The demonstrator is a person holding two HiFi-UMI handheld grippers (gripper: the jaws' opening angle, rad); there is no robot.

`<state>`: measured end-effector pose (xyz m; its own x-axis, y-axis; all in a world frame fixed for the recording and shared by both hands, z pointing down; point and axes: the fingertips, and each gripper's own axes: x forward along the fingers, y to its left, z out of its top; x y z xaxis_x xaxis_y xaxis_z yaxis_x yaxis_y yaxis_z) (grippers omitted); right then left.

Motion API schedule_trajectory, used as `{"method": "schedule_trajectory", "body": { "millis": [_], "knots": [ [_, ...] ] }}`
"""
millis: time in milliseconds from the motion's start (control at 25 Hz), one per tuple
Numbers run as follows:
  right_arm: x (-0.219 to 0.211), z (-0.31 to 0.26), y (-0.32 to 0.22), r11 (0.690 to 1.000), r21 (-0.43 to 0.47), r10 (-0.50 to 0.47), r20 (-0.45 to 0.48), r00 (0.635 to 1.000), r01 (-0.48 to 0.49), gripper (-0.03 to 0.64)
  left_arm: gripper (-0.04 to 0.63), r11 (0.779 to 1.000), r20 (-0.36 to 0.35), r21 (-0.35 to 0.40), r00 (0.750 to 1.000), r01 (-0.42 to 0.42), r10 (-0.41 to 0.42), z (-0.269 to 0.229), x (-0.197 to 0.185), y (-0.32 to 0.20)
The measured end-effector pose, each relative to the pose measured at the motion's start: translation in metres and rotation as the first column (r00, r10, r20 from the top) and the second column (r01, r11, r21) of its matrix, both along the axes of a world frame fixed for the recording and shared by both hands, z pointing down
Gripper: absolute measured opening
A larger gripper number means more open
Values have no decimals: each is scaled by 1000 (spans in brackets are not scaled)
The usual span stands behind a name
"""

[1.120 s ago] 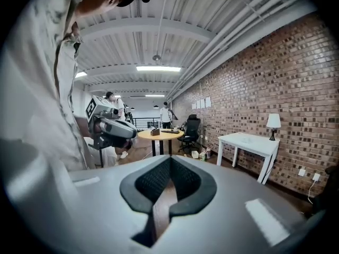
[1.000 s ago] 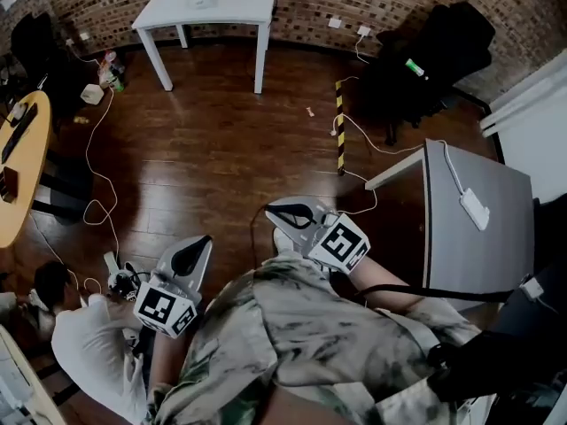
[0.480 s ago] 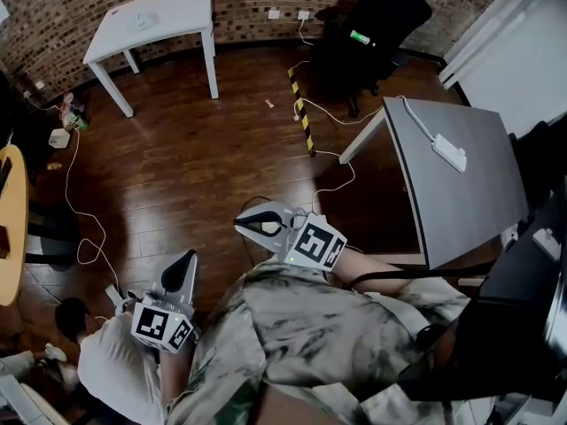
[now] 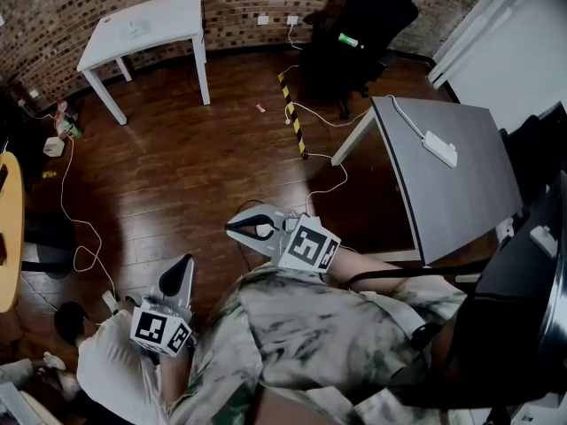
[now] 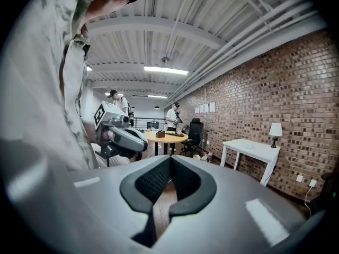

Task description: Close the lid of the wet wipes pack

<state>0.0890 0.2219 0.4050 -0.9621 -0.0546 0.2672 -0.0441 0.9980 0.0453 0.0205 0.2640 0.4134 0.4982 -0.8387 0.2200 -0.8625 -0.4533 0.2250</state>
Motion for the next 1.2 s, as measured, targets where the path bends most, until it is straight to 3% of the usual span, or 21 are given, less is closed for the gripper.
{"method": "schedule_trajectory", "body": {
  "millis": [1200],
  "knots": [
    [-7,-2,9,998,43,-42,1,999,42,5,2,1000,2,-14,1000,3,-3,3,-4,4]
  ]
}}
